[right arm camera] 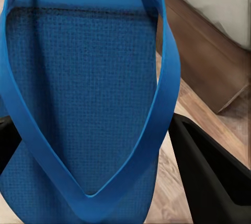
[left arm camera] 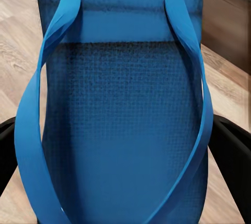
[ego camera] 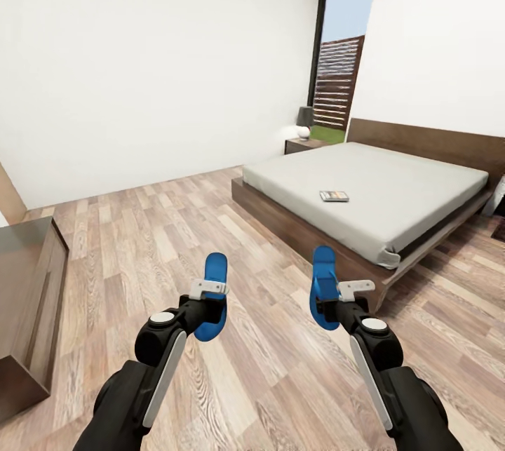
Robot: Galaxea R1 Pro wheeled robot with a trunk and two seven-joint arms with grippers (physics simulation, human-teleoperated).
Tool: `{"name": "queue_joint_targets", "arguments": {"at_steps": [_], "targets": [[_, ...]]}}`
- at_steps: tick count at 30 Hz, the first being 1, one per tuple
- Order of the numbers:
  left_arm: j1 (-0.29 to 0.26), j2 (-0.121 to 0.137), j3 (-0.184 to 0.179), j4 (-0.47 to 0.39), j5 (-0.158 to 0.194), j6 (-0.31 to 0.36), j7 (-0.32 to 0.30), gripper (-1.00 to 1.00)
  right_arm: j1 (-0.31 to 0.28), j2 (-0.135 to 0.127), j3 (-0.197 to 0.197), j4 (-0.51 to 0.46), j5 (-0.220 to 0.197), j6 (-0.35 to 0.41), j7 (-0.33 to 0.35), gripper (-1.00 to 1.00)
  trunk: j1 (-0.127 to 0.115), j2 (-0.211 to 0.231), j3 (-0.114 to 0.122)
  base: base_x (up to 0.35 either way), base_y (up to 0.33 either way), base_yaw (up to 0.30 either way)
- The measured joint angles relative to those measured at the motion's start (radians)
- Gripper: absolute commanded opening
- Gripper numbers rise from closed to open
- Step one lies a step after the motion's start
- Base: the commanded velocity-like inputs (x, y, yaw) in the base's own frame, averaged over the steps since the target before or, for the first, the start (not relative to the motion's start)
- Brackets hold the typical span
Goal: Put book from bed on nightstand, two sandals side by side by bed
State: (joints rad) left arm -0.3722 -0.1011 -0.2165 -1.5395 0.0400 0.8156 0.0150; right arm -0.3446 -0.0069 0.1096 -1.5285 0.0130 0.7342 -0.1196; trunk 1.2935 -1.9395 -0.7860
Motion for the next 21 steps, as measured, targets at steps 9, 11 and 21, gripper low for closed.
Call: {"name": "queue_joint_targets", "arguments": {"at_steps": [9,11,21], "targets": [[0.000,0.000,0.000,0.000,0.000,0.000,0.000,-1.00,0.000,0.000,0.000,0.000,0.002,0.001,0.000,-1.00,0.000,0.000,-0.014,0.000,0.000,-0.022],[0.000,0.000,0.000,0.000,0.000,0.000,0.000,-1.00,0.000,-0.001,0.000,0.000,0.001,0.000,0.000,-1.00,0.000,0.000,-0.016,0.000,0.000,0.012],[0.000,0.000,0.000,0.001,0.000,0.000,0.000,-1.00,0.000,0.000,0.000,0.000,-0.004,0.000,0.000,-1.00,0.000,0.000,-0.014,0.000,0.000,-0.200]]}}
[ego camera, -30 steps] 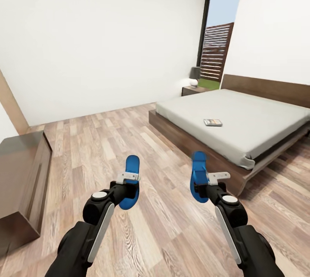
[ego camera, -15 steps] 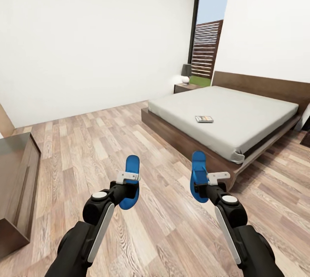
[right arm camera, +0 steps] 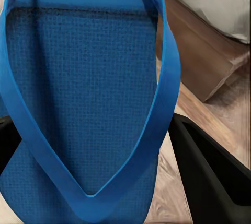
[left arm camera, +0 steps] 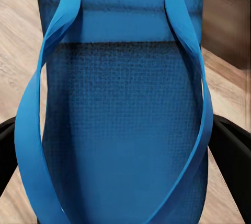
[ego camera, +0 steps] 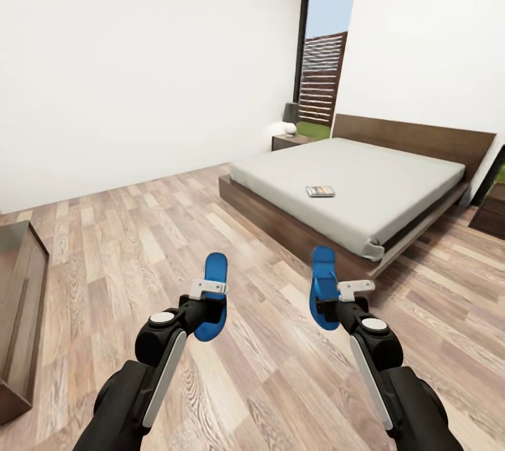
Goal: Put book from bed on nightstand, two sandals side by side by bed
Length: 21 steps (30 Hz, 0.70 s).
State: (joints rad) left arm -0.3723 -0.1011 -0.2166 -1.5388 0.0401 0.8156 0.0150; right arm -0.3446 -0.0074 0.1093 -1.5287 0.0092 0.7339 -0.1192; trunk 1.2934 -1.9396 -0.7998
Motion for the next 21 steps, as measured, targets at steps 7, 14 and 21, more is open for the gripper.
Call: {"name": "queue_joint_targets", "arguments": {"at_steps": [7,14,21], "targets": [[0.000,0.000,0.000,0.000,0.000,0.000,0.000,-1.00,0.000,0.000,0.000,0.000,0.000,0.000,0.000,-1.00,0.000,0.000,0.005,0.000,0.000,-0.278],[0.000,0.000,0.000,0.000,-0.001,0.000,0.000,-1.00,0.000,0.000,0.000,0.000,0.000,0.000,0.000,-1.00,0.000,0.000,0.010,0.000,0.000,-0.279],[0.000,0.000,0.000,0.000,0.000,0.000,0.000,-1.00,0.000,0.000,0.000,0.000,-0.001,0.001,0.000,-1.00,0.000,0.000,0.012,0.000,0.000,-0.280]]}}
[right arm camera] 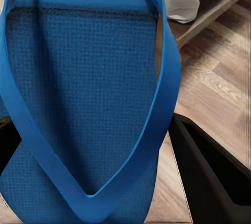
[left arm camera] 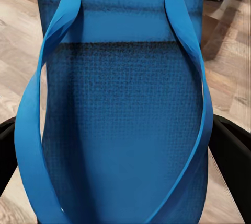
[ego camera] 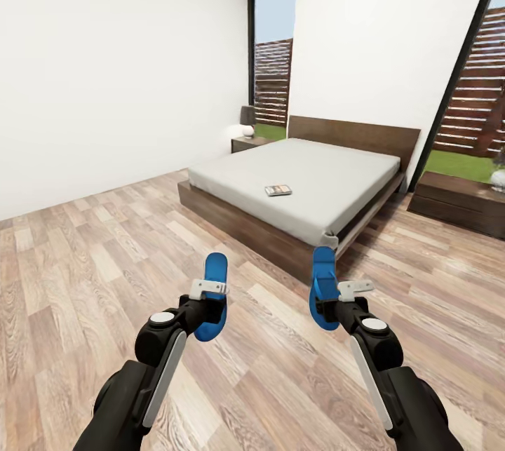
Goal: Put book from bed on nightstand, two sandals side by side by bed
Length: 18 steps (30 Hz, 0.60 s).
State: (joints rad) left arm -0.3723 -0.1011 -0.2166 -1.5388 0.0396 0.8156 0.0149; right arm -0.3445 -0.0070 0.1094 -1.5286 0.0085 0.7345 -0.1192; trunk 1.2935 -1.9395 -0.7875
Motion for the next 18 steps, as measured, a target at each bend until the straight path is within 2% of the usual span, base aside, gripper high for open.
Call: {"name": "queue_joint_targets", "arguments": {"at_steps": [18], "targets": [[0.000,0.000,0.000,0.000,0.000,0.000,0.000,-1.00,0.000,0.000,0.000,0.000,0.000,0.001,0.000,-1.00,0.000,0.000,-0.020,0.000,0.000,-0.194]]}}
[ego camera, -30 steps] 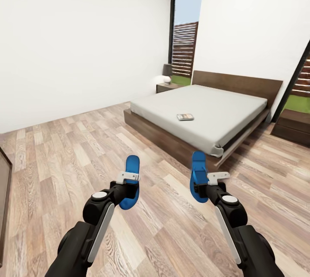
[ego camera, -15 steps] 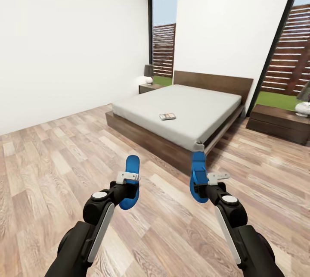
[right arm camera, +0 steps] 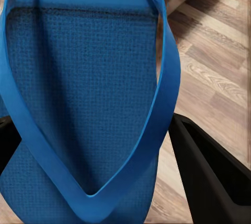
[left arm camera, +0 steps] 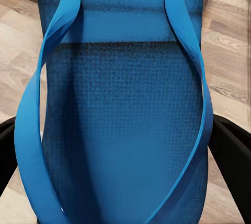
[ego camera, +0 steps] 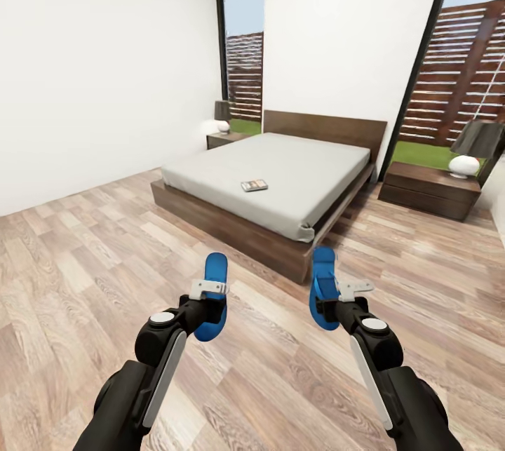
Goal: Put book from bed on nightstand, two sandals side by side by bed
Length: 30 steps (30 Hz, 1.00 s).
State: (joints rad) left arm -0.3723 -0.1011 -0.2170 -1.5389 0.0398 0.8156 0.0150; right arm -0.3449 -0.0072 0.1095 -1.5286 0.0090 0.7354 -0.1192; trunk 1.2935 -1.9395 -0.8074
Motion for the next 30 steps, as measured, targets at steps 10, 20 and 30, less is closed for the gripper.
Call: {"name": "queue_joint_targets", "arguments": {"at_steps": [10,20,30], "targets": [[0.000,0.000,0.000,0.000,0.000,0.000,0.000,-1.00,0.000,0.000,0.000,0.000,0.000,0.000,0.000,-1.00,0.000,0.000,-0.012,0.000,0.000,-0.187],[0.000,0.000,0.000,0.000,0.000,0.000,0.000,-1.00,0.001,0.000,0.000,0.000,0.000,0.000,0.000,-1.00,0.000,0.000,-0.025,0.000,0.000,-0.192],[0.000,0.000,0.000,0.000,0.000,0.000,0.000,-1.00,0.001,0.000,0.000,0.000,0.000,0.000,0.000,-1.00,0.000,0.000,-0.037,0.000,0.000,-0.192]]}}
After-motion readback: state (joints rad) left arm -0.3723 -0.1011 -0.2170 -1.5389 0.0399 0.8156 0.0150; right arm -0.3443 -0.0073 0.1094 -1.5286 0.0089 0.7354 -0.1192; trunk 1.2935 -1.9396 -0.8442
